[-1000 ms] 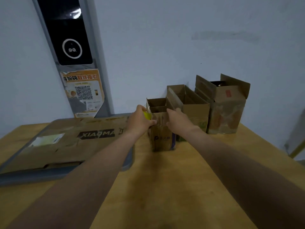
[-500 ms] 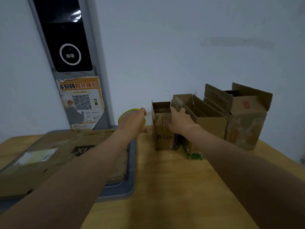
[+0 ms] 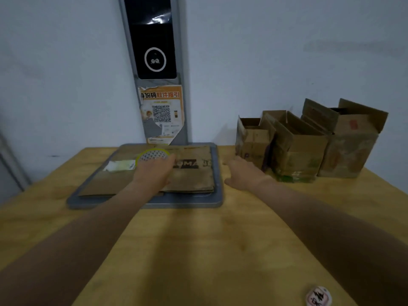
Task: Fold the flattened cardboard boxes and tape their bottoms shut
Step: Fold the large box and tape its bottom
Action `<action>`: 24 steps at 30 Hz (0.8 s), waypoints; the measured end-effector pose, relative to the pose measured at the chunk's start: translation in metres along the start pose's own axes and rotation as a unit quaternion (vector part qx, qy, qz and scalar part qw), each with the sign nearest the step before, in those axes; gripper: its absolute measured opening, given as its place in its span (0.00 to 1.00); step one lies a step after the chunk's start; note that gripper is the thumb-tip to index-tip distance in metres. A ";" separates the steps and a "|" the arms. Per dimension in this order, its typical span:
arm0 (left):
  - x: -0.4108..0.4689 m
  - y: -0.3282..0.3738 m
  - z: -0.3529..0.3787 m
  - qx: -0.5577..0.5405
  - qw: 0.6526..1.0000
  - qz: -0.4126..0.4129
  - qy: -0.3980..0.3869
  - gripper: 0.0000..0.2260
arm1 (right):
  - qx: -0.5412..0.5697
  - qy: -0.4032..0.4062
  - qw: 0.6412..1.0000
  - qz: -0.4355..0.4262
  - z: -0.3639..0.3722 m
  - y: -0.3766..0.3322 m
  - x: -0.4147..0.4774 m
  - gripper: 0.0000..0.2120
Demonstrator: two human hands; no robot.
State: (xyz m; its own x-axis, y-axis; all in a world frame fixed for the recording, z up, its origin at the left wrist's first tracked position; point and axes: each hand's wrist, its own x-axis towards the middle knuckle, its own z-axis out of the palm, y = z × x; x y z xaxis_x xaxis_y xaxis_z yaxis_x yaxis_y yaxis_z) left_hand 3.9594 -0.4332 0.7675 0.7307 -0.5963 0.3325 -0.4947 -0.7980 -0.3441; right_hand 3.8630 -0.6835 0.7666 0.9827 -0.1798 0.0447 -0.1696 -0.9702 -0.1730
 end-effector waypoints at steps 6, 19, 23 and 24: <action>-0.027 -0.036 0.036 -0.043 0.997 -0.034 -0.063 0.31 | -0.009 -0.023 0.998 -0.062 0.039 -0.059 0.020 0.20; 0.007 -0.067 0.069 -0.200 0.976 -0.079 -0.033 0.22 | 0.086 0.030 0.992 -0.091 0.055 -0.058 0.068 0.18; 0.010 -0.062 0.052 -0.188 0.976 -0.090 0.060 0.20 | 0.008 0.081 0.993 -0.083 0.050 -0.062 0.061 0.14; 0.009 -0.060 0.047 -0.199 0.972 -0.104 0.071 0.19 | 0.002 0.090 0.993 -0.078 0.047 -0.063 0.058 0.13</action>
State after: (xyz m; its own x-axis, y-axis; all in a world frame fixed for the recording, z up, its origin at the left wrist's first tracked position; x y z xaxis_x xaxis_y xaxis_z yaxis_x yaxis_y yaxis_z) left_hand 4.0176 -0.3863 0.7500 0.7765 -0.4018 0.4854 -0.5067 -0.8561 0.1019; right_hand 3.9345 -0.6249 0.7339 0.9675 -0.0530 0.2474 -0.0148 -0.9880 -0.1537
